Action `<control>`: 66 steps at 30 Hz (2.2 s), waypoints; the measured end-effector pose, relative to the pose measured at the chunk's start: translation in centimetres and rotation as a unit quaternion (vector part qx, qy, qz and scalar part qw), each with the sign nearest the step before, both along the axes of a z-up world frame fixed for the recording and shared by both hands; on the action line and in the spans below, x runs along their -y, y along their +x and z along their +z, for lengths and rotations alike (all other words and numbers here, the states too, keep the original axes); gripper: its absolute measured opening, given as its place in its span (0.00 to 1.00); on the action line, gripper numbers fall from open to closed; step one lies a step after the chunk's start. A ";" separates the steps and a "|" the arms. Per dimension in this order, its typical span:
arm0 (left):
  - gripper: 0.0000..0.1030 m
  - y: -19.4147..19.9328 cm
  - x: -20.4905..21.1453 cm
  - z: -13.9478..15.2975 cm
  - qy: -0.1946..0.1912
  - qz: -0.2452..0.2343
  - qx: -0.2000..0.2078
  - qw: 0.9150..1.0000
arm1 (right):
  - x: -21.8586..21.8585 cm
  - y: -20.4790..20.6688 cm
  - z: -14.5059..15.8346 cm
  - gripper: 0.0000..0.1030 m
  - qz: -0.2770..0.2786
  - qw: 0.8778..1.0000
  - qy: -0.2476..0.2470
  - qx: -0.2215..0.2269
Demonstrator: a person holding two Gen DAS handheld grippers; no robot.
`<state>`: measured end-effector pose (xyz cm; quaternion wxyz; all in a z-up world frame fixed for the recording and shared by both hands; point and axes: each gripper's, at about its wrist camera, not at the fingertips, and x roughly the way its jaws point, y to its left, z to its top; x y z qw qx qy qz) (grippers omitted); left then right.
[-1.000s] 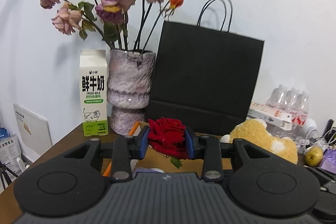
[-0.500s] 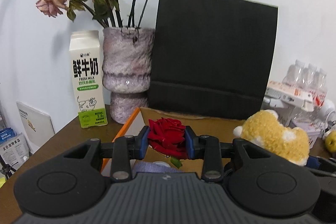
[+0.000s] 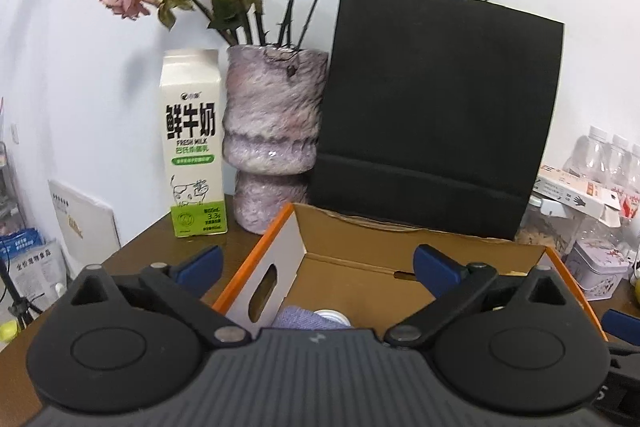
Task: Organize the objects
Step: 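Drop the rose into the red box with the left gripper while the right gripper lowers the hamster in, then withdraw both grippers from the red box back toward the table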
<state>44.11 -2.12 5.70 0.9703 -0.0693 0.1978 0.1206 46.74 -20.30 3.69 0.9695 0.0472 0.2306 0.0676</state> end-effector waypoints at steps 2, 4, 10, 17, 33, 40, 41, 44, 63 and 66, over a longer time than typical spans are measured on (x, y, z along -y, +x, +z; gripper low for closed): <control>1.00 0.0 -0.1 0.0 -0.002 0.003 -0.001 1.000 | 0.0 -0.2 0.1 1.00 0.002 1.000 -0.002 0.003; 1.00 -0.1 -0.1 0.1 -0.005 0.003 -0.002 1.000 | -0.1 -0.4 0.4 1.00 0.003 1.000 -0.005 0.005; 1.00 -1.1 -0.3 0.7 -0.014 0.005 0.004 1.000 | -0.3 -1.4 1.4 1.00 0.008 1.000 -0.007 0.015; 1.00 -3.1 -0.4 1.6 -0.018 -0.004 0.016 1.000 | -0.7 -3.5 2.7 1.00 0.019 0.999 -0.029 0.029; 1.00 -10.7 -0.3 2.8 0.006 -0.039 0.039 0.998 | 0.8 -12.0 3.7 1.00 0.034 0.995 -0.061 0.069; 1.00 -14.3 0.0 2.5 0.021 -0.053 0.043 0.997 | 1.9 -16.1 2.6 1.00 0.046 0.993 -0.071 0.078; 1.00 -14.7 0.0 2.4 0.021 -0.055 0.043 0.997 | 2.0 -16.6 2.3 1.00 0.047 0.993 -0.074 0.078; 1.00 -16.0 -0.1 2.1 0.024 -0.061 0.041 0.997 | 2.5 -18.3 1.3 1.00 0.043 0.993 -0.083 0.078; 1.00 -22.3 -0.8 -2.5 0.067 -0.113 0.019 0.991 | 5.1 -25.0 -3.0 1.00 0.047 0.996 -0.066 0.028; 1.00 -23.3 -1.2 -3.1 0.071 -0.122 0.013 0.990 | 5.1 -25.8 -3.9 1.00 0.044 0.996 -0.071 0.019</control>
